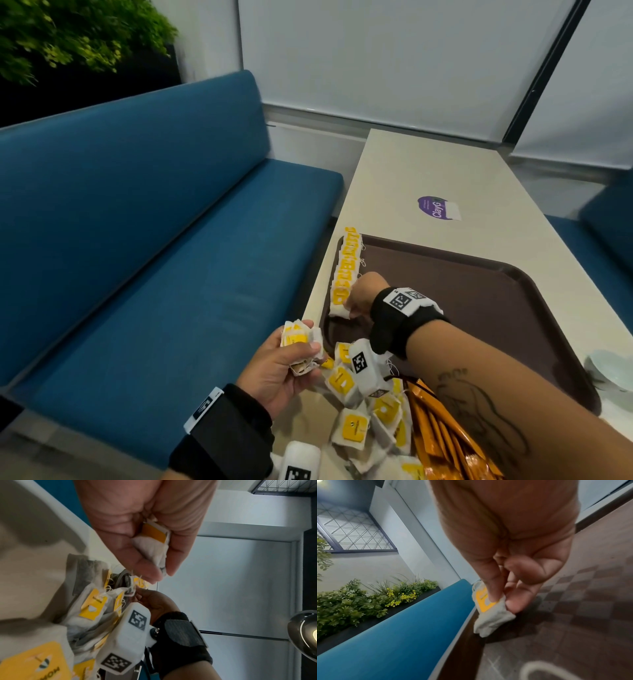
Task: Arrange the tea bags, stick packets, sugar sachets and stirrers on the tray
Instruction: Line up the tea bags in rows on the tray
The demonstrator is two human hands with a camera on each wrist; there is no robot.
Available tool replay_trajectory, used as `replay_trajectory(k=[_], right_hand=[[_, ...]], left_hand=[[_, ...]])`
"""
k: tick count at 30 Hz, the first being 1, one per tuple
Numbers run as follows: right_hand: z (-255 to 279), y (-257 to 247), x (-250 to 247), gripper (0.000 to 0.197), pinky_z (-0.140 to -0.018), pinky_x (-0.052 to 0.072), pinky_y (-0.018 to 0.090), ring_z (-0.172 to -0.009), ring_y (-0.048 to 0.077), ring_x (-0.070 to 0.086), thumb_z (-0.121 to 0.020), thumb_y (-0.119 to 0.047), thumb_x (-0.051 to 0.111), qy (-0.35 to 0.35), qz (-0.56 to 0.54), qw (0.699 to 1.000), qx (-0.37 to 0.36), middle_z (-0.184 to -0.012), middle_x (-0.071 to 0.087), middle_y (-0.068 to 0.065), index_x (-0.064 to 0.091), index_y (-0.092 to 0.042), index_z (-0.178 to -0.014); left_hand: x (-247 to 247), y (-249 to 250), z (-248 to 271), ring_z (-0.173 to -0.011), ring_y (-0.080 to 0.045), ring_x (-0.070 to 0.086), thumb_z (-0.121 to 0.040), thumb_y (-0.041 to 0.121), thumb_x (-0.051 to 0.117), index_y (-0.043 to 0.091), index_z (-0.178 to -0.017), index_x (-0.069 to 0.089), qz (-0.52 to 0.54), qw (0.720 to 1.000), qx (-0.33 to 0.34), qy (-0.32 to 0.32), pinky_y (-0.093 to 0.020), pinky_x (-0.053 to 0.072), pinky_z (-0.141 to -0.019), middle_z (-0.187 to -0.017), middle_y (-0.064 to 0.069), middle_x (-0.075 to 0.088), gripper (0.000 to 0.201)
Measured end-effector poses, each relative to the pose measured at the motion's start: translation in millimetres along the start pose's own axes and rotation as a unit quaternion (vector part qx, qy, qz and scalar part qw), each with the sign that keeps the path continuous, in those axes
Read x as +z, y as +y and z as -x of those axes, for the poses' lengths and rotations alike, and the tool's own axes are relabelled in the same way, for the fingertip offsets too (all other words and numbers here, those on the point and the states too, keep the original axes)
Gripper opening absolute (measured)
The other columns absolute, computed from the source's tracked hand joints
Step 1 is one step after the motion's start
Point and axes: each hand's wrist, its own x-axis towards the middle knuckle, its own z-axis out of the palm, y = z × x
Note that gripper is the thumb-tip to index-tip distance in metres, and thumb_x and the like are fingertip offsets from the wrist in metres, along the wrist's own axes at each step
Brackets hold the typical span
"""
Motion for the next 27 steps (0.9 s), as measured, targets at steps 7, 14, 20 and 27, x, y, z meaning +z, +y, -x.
replay_trajectory(k=[7, 14, 20, 27], right_hand=[[-16.1, 6.4, 6.1, 0.024, -0.084, 0.051, 0.032, -0.089, 0.023, 0.061, -0.080, -0.022, 0.074, 0.033, -0.059, 0.997, -0.025, -0.093, 0.063, 0.009, 0.063, -0.005, -0.094], [66.6, 25.0, -26.6, 0.016, -0.048, 0.036, 0.022, -0.064, 0.010, 0.057, -0.080, -0.015, 0.074, -0.082, -0.266, 0.936, -0.215, -0.074, 0.062, -0.003, 0.060, -0.016, -0.086], [109.2, 44.4, -15.0, 0.016, -0.063, 0.051, 0.025, -0.070, 0.018, 0.058, -0.077, -0.005, 0.075, -0.094, -0.282, 0.922, -0.248, -0.080, 0.061, 0.013, 0.060, -0.009, -0.082], [120.6, 72.2, -4.6, 0.021, -0.044, 0.043, 0.021, -0.052, 0.006, 0.058, -0.077, 0.001, 0.073, -0.106, -0.258, 0.934, -0.221, -0.068, 0.061, 0.001, 0.059, -0.010, -0.089]], left_hand=[[4.2, -1.6, -5.7, -0.057, -0.019, 0.062, -0.081, -0.011, 0.057, 0.007, -0.107, 0.058, -0.003, 1.000, -0.012, -0.011, -0.024, 0.051, -0.040, -0.075, -0.012, 0.059, 0.032], [16.9, -2.5, -7.7, -0.051, -0.017, 0.062, -0.080, -0.010, 0.059, 0.010, -0.105, 0.058, -0.027, 0.999, -0.018, -0.030, -0.022, 0.050, -0.040, -0.069, -0.010, 0.062, 0.032], [30.3, -12.6, -1.1, -0.055, -0.014, 0.063, -0.078, -0.009, 0.063, 0.011, -0.105, 0.057, -0.107, 0.992, -0.037, -0.063, -0.020, 0.049, -0.041, -0.071, -0.007, 0.063, 0.034], [36.8, -26.3, 6.0, -0.054, -0.014, 0.059, -0.063, 0.017, 0.073, 0.009, -0.111, 0.055, -0.125, 0.988, -0.058, -0.067, -0.021, 0.050, -0.041, -0.072, -0.004, 0.064, 0.052]])
